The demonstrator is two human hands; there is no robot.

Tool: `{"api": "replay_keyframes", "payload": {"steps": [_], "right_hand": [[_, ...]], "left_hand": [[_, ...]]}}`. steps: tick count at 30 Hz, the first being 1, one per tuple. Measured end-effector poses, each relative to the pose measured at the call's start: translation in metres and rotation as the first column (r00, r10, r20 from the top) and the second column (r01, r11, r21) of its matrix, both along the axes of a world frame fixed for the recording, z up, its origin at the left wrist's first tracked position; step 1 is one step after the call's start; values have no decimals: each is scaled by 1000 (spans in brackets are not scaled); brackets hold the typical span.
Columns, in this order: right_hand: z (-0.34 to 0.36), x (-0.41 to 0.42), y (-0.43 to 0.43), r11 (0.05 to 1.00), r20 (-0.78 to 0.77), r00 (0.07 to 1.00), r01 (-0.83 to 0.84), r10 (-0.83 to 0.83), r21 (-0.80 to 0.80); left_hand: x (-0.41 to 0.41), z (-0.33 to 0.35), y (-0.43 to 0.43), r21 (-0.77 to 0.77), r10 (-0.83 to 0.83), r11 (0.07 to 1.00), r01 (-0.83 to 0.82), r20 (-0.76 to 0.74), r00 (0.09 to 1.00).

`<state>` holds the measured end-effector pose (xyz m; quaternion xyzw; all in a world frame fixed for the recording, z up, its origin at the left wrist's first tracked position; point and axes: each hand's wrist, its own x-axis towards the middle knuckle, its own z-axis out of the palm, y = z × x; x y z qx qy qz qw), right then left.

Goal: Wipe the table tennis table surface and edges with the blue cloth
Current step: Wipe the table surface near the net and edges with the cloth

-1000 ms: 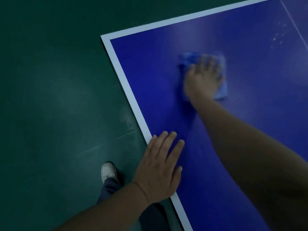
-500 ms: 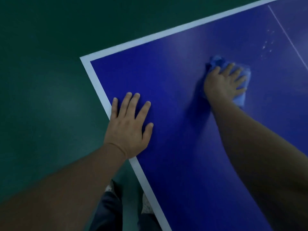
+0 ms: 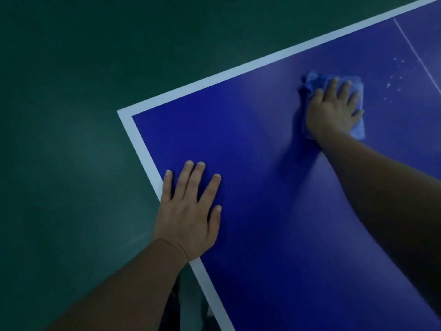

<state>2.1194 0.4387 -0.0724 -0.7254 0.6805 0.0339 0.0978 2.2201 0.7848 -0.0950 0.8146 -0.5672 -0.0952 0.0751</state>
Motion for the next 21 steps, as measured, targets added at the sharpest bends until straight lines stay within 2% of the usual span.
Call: {"api": "replay_keyframes", "payload": {"steps": [1, 2, 4, 6, 8, 9, 10, 11, 13, 14, 16, 18, 19, 21], "right_hand": [[-2, 21, 10, 1000, 17, 1000, -7, 7, -3], [-4, 46, 25, 995, 25, 995, -96, 97, -19], [-12, 98, 75, 907, 26, 908, -416, 419, -70], [-21, 133, 139, 659, -10, 661, -749, 751, -69], [-18, 137, 159, 447, 9, 447, -894, 895, -31], [-17, 130, 148, 410, 3, 410, -912, 912, -22], [-17, 118, 131, 441, -25, 442, -896, 896, -40], [-17, 105, 111, 530, -57, 533, -846, 844, -61], [-15, 81, 77, 771, -56, 775, -631, 629, -80], [-15, 78, 69, 859, -25, 862, -508, 507, -73], [-15, 93, 78, 931, 23, 933, -358, 360, -70], [-16, 126, 114, 892, 16, 894, -446, 448, -78], [-18, 141, 140, 822, -4, 826, -562, 564, -89], [-17, 160, 189, 600, -6, 602, -797, 799, -62]], "left_hand": [[0, 0, 1, 5, -3, 1000, 3, -3, 1000], [0, 1, 1, 8, -1, 1000, 1, -7, 1000], [0, 0, 1, 7, 4, 1000, -4, -16, 1000], [0, 0, 0, -4, 10, 1000, -10, -24, 1000], [-1, 0, 0, -10, 15, 1000, -15, -30, 999], [-2, 0, 1, -10, 15, 1000, -15, -34, 999], [-2, 0, 1, -11, 14, 1000, -14, -37, 999], [-1, 0, 2, -11, 15, 1000, -16, -41, 999], [-1, -1, 2, -17, 14, 1000, -15, -54, 998], [-1, -1, 2, -22, 12, 1000, -13, -56, 998], [-1, -2, 2, -20, 12, 1000, -13, -65, 998], [0, 1, 2, -18, 13, 1000, -14, -84, 996], [1, 2, 2, -19, 11, 1000, -13, -91, 996], [1, 7, 4, -38, 8, 999, -13, -115, 993]]}}
